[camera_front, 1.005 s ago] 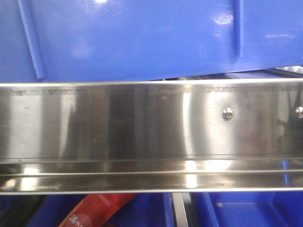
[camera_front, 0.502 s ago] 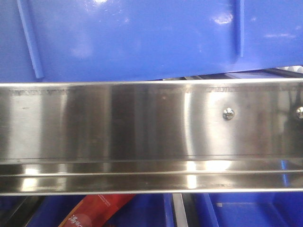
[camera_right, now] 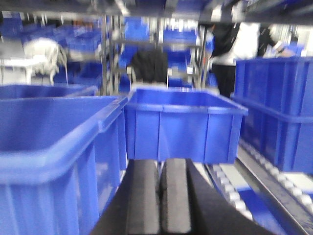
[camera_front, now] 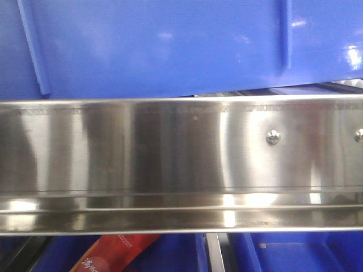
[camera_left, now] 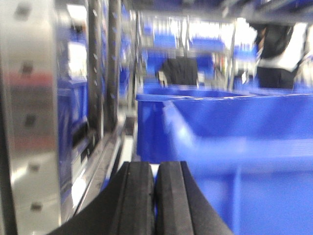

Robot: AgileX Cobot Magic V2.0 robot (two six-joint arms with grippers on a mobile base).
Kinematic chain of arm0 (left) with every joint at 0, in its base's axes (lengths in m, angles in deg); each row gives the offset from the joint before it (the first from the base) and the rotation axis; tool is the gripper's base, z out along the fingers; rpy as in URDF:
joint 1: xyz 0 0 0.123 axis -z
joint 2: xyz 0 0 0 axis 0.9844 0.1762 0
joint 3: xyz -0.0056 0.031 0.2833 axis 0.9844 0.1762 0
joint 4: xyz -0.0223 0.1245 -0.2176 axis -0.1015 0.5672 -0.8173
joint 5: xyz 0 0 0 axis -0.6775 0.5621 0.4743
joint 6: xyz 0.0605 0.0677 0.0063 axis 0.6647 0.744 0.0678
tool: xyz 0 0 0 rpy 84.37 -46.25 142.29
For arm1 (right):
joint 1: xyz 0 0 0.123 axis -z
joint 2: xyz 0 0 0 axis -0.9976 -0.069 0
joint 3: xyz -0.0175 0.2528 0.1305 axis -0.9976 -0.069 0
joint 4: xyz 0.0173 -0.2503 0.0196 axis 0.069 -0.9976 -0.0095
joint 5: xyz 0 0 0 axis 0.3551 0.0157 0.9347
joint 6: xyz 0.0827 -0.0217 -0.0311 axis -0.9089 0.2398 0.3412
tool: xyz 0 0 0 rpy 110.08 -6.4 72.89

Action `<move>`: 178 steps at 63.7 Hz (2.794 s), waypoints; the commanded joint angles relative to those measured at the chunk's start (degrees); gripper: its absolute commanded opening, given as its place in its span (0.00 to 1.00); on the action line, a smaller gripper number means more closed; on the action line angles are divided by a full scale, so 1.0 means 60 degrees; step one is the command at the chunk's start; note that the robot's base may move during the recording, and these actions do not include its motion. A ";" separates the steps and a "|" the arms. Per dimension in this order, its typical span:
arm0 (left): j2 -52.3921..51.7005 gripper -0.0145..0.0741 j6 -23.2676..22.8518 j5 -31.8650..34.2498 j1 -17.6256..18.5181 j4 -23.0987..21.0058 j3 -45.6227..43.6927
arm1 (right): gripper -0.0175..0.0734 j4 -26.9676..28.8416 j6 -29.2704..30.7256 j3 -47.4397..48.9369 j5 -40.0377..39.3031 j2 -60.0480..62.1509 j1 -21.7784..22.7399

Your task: Move blue bin to conveyor side

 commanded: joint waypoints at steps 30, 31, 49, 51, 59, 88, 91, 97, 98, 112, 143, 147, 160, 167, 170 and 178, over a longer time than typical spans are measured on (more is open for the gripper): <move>0.4792 0.16 -0.0018 -0.2939 0.0058 -0.1283 -0.3774 | 0.12 0.0320 -0.0113 0.5115 0.5160 -0.5657 0.0046; 0.4843 0.16 0.0000 -0.2909 0.0058 -0.1283 -0.3774 | 0.12 0.0398 -0.0185 0.5124 0.5160 -0.5718 0.0046; 0.6275 0.16 0.0087 -0.3791 0.0058 -0.1284 -0.5045 | 0.12 0.1314 0.0269 0.6137 0.5889 -0.7010 -0.0202; 0.6487 0.16 0.0087 -0.3918 0.0058 -0.1266 -0.5355 | 0.12 0.1314 0.0269 0.6329 0.5949 -0.7189 -0.0275; 0.7350 0.16 0.0087 -0.4199 0.0058 -0.1265 -0.6364 | 0.12 0.1314 0.0269 0.7246 0.5915 -0.7720 -0.0552; 0.9231 0.16 0.0087 -0.4384 0.0058 -0.1265 -0.7511 | 0.11 -0.0457 -0.1531 0.9913 0.6472 -0.9872 -0.1497; 0.9254 0.16 0.0087 -0.4363 0.0058 -0.1265 -0.7511 | 0.11 -0.0724 -0.1700 1.0020 0.6472 -1.0028 -0.1779; 0.9278 0.16 0.0087 -0.4336 0.0058 -0.1265 -0.7524 | 0.11 -0.0992 -0.1810 1.0228 0.6472 -1.0387 -0.2253; 0.9297 0.16 0.0087 -0.4336 0.0058 -0.1265 -0.7524 | 0.11 -0.0992 -0.1810 1.0296 0.6472 -1.0482 -0.2323; 0.9313 0.16 0.0087 -0.4436 0.0058 -0.1265 -0.7524 | 0.11 -0.1009 -0.1825 1.1124 0.6472 -1.1422 -0.2459; 0.9313 0.16 0.0087 -0.4651 0.0058 -0.1265 -0.7524 | 0.51 -0.1729 -0.1825 1.1200 0.6472 -1.1680 -0.2459; 0.9313 0.16 0.0087 -0.4651 0.0058 -0.1265 -0.7524 | 0.51 -0.1729 -0.1825 1.1200 0.6472 -1.1699 -0.2436; 0.9313 0.16 0.0087 -0.4672 0.0058 -0.1265 -0.7524 | 0.51 -0.1744 -0.1825 1.1161 0.6472 -1.1849 -0.2436; 0.9313 0.16 0.0087 -0.4672 0.0058 -0.1265 -0.7524 | 0.51 -0.1763 -0.1825 1.0854 0.6472 -1.1886 -0.2436; 0.9313 0.16 0.0087 -0.4672 0.0058 -0.1265 -0.7524 | 0.51 -0.1779 -0.1825 1.0676 0.6472 -1.1886 -0.2436; 0.9313 0.16 0.0087 -0.4672 0.0058 -0.1265 -0.7524 | 0.51 -0.1787 -0.1825 1.0270 0.6472 -1.1892 -0.2436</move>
